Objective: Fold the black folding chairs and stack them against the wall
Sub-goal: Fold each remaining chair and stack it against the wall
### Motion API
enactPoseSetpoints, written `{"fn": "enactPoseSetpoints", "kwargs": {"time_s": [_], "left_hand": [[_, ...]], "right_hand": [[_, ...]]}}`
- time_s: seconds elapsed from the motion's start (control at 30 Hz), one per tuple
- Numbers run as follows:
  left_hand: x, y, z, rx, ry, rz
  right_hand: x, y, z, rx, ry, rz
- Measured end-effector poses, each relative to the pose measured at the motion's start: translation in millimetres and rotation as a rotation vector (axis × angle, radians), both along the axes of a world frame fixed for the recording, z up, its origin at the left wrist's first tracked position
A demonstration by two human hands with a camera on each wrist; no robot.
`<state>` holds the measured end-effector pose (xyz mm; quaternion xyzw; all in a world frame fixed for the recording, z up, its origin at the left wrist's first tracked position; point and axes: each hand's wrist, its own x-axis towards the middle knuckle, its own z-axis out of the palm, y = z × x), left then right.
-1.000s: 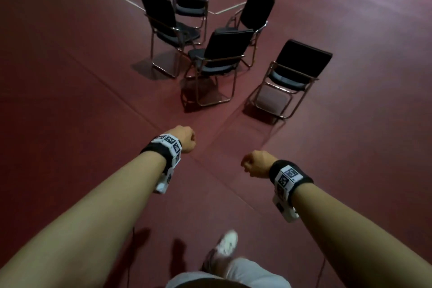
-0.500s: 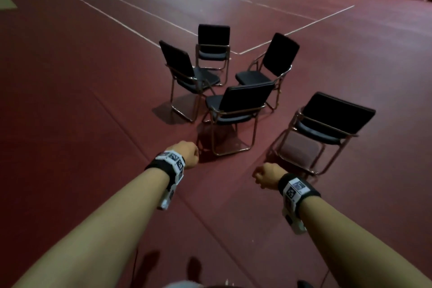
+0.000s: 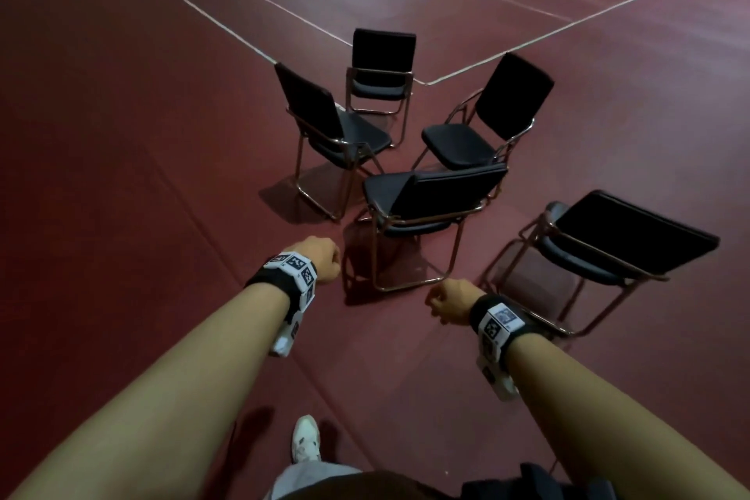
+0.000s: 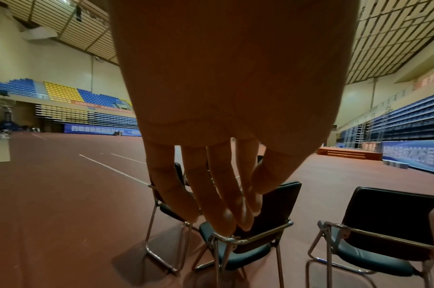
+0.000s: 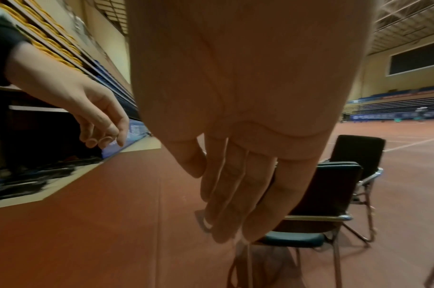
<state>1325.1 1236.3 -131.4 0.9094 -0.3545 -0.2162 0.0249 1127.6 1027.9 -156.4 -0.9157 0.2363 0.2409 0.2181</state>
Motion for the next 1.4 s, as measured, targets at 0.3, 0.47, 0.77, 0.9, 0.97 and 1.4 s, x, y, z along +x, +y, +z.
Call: {"fn": "enactPoseSetpoints", "kwargs": {"time_s": [0.3,0.47,0.77,0.9,0.97,1.4], "left_hand": [[144.8,-101.4,-3.8,-0.074,0.067,-0.149],[180.0,-147.6,-25.2,0.036,0.106,-0.250],[220.3,-306.2,-27.6,0.062,0.072,-0.382],[236.7,-399.2,-54.2,0.124,0.073,-0.359],[244.1,-422.3,-58.2,0.129,0.078,-0.313],[246.5,-555.5,-110.8,0.311,0.137,-0.349]], "right_hand": [[113.1,-70.2,-12.7,-0.062,-0.030,-0.206],[134.9,-84.6,-34.6,0.002,0.067,-0.251],[163.5,-232.0,-56.7,0.042,0.062,-0.455],[185.9,-336.6,-83.4,0.103,0.057,-0.507],[199.6,-363.3,-80.3,0.110,0.044,-0.498],[263.0,-491.6,-121.2,0.191,-0.098,-0.420]]}}
